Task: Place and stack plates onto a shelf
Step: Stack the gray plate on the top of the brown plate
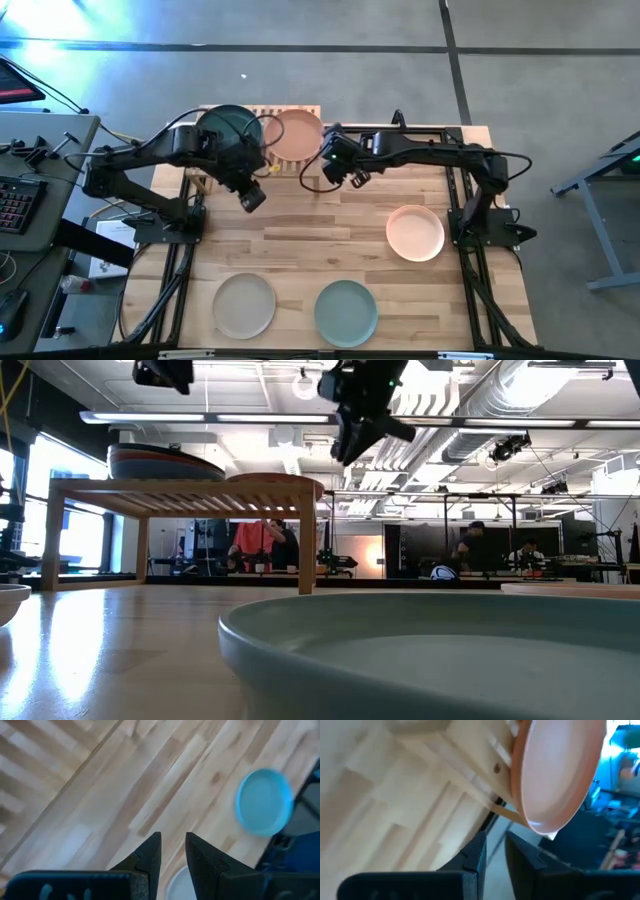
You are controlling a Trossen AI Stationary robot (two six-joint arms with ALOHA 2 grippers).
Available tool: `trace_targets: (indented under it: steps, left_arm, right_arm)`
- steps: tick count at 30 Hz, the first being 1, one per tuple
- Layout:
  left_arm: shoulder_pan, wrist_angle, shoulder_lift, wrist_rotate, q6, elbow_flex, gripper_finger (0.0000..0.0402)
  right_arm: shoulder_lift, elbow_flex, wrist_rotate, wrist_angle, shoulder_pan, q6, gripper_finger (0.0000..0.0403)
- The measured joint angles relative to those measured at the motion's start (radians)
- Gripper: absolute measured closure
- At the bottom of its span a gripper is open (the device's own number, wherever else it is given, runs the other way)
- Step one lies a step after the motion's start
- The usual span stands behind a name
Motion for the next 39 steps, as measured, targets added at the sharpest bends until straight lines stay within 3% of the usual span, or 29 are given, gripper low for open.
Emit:
trace_targets:
  steps: [10,26,31,39]
  left_arm:
    - [-0.182,-0.023,-0.001,-0.027,0.092,-0.015,0.0323]
    - [-0.566,0.035,0.0,-0.048,0.087,-0.272,0.0323]
    - [-0.634,0.152,0.0,-0.054,0.085,-0.376,0.0323]
    - [-0.673,0.322,0.0,-0.054,0.033,-0.538,0.0323]
  right_arm:
    - [-0.089,0.0,-0.014,-0.11,0.07,0.389,0.0345]
    - [-0.141,0.0,-0.047,-0.213,0.307,1.078,0.0345]
    - [-0.141,0.0,-0.102,-0.213,0.373,1.213,0.0345]
    - [-0.141,0.0,-0.074,-0.18,0.43,1.301,0.0345]
